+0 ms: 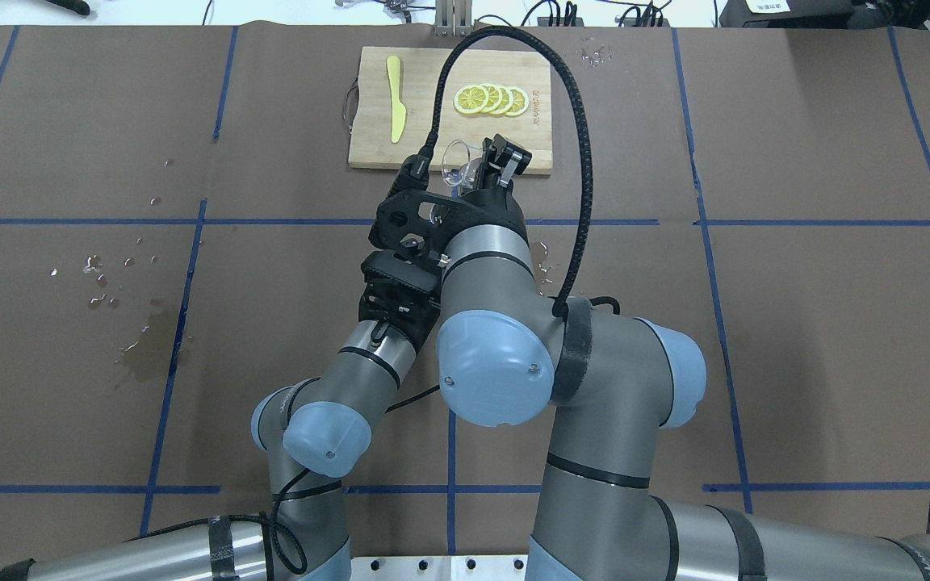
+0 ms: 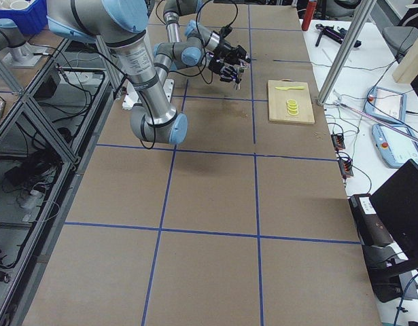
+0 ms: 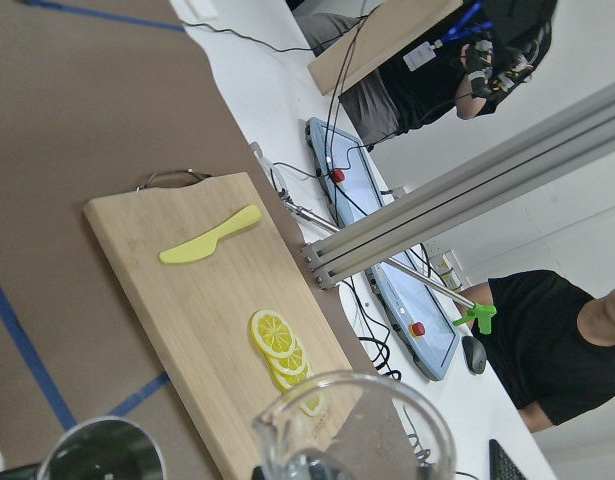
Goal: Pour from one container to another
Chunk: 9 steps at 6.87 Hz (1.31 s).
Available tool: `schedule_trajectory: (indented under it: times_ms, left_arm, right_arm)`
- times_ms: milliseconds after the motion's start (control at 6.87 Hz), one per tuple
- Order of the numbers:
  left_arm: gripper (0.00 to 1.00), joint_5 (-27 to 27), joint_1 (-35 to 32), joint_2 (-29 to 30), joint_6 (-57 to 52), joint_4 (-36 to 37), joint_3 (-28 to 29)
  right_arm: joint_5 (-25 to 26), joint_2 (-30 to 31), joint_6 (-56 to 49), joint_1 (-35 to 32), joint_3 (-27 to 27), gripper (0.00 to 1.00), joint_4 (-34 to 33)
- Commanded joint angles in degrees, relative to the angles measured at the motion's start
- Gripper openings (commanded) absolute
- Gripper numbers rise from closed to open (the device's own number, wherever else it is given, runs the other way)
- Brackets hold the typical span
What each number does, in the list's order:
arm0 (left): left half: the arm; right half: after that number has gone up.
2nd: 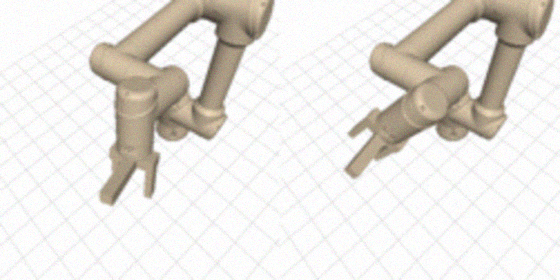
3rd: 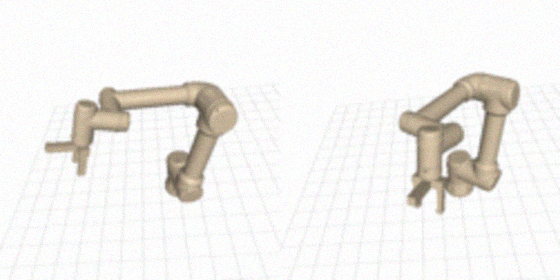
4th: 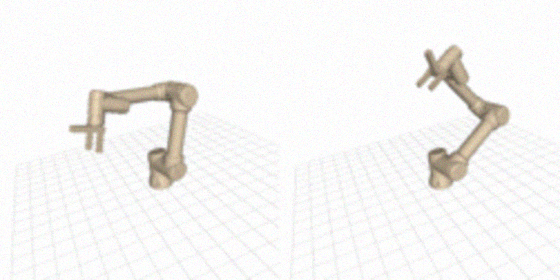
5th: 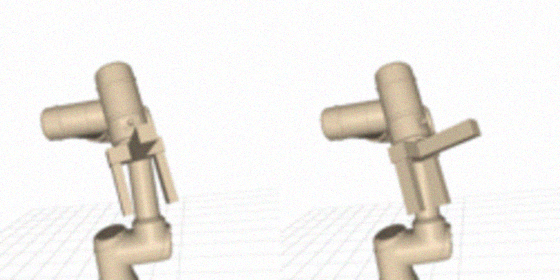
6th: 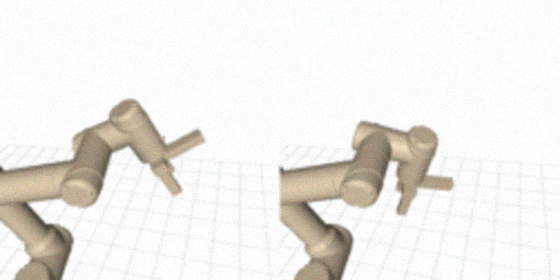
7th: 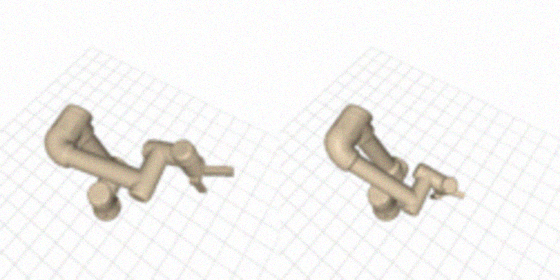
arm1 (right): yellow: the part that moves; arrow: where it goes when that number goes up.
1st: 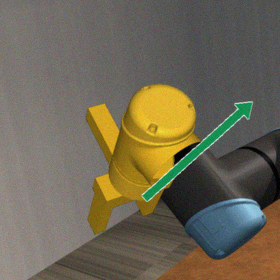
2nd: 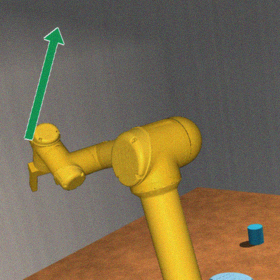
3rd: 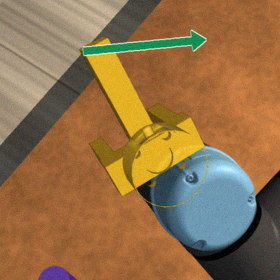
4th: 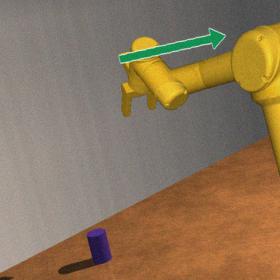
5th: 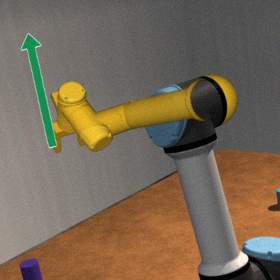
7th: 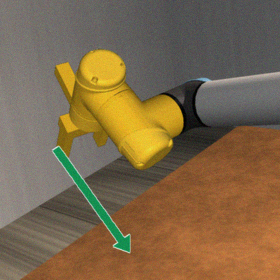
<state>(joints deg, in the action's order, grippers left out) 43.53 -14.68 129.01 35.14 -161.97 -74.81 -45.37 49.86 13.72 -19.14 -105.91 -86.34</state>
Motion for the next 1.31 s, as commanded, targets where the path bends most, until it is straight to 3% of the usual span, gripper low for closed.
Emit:
schedule_trajectory:
  times_ms: [0,146,437,583,874,1165]
  left_arm:
    - [0.00,-0.1,0.4,-4.1,-0.1,0.1,-4.4]
    - [0.00,0.0,1.2,-4.8,-0.1,-0.1,-7.7]
    - [0.00,-1.0,1.3,-13.7,0.5,-0.4,-15.3]
    - [0.00,-4.2,1.3,-18.9,0.7,-3.1,-16.8]
    - [0.00,-7.7,1.3,-28.3,0.8,-17.7,-16.4]
    - [0.00,-8.9,1.3,-36.9,0.9,-20.8,-14.6]
  right_arm:
    - [-0.1,8.0,20.0,-0.2,-6.2,0.22,6.8]
    - [0.0,11.8,24.6,-0.4,-8.3,0.23,11.2]
    - [-0.1,17.7,35.0,-0.5,-9.3,0.23,15.1]
    - [-0.2,22.0,35.6,-0.5,-9.2,0.23,19.6]
    - [-0.2,30.6,38.4,-0.5,-8.9,0.23,28.3]
    - [-0.2,31.6,38.4,-0.5,-8.6,0.23,30.9]
